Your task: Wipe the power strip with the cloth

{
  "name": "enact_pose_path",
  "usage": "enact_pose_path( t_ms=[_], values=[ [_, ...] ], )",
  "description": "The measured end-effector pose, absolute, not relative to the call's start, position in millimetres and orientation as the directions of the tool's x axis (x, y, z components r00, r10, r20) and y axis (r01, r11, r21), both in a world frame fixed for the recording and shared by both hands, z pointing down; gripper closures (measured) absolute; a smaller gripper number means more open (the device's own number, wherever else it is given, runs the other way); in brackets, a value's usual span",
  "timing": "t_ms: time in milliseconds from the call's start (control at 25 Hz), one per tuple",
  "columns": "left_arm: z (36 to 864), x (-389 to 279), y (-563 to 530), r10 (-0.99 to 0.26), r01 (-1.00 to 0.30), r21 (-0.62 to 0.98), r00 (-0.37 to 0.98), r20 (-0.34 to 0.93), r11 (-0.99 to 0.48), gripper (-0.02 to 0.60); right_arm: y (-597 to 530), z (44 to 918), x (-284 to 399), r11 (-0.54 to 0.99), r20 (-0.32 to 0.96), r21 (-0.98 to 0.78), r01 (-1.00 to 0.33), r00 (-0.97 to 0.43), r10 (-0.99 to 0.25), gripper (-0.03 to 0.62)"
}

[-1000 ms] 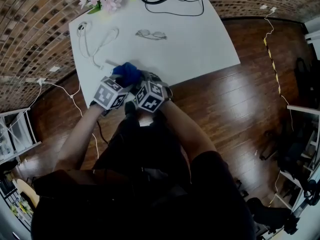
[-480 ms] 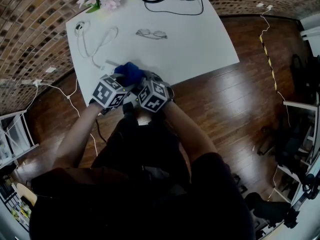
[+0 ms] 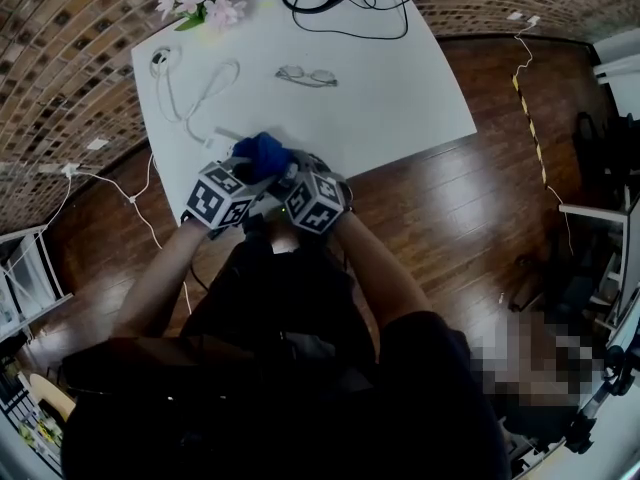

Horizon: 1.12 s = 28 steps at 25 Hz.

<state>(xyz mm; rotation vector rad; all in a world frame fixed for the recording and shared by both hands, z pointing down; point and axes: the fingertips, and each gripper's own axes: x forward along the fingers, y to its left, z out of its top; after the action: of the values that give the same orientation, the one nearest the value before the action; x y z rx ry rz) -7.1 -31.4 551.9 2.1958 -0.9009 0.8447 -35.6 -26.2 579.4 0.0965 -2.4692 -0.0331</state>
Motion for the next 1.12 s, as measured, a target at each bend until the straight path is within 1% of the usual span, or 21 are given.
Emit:
enact_pose_path(
  t_ms=[280, 800, 1000, 1120],
  values=[
    [551, -28, -36, -0.444, -0.786, 0.243, 0.542, 0.714, -0.568, 0.482, -27, 579, -36, 0.997, 0.620, 0.049, -0.063, -0.780, -0.080, 0.321],
    [550, -61, -43, -0.446, -0.777, 0.266, 0.565, 0.694, -0.570, 0.482, -28, 580, -35, 0.996, 0.625, 0.047, -0.078, -0.775, -0.090, 0.319],
    [550, -87, -46, -0.481, -0.796, 0.244, 0.546, 0.686, -0.554, 0.482, -28, 579, -36, 0.996, 0.632, 0.039, -0.080, -0.770, -0.087, 0.319],
    [549, -97, -46, -0.482, -0.792, 0.243, 0.550, 0.682, -0.560, 0.482, -28, 579, -36, 0.996, 0.632, 0.035, -0.085, -0.770, -0.088, 0.319]
  ],
)
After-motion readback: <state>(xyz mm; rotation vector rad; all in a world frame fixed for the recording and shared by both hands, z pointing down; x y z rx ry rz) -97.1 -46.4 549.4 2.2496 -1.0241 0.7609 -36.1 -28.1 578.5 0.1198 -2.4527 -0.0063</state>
